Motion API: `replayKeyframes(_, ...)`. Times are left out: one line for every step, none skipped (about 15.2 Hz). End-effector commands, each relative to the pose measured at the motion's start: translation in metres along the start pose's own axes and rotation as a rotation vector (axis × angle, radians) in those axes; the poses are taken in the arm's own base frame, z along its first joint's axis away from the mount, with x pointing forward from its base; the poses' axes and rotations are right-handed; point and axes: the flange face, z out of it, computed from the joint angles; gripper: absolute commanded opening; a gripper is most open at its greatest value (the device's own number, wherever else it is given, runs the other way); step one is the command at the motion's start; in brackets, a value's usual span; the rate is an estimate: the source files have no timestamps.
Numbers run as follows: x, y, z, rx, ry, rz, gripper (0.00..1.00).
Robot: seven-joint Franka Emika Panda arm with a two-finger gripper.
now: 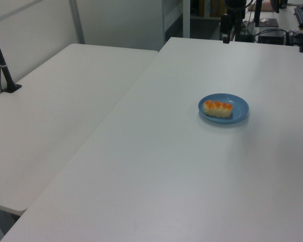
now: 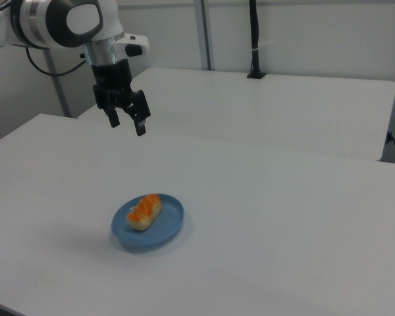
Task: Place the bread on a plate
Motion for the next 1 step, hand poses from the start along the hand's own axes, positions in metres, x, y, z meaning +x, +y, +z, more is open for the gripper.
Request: replayKeyframes(-0.0012,0.0003,-0.0080,0.004,-0.015,0.021,1.00)
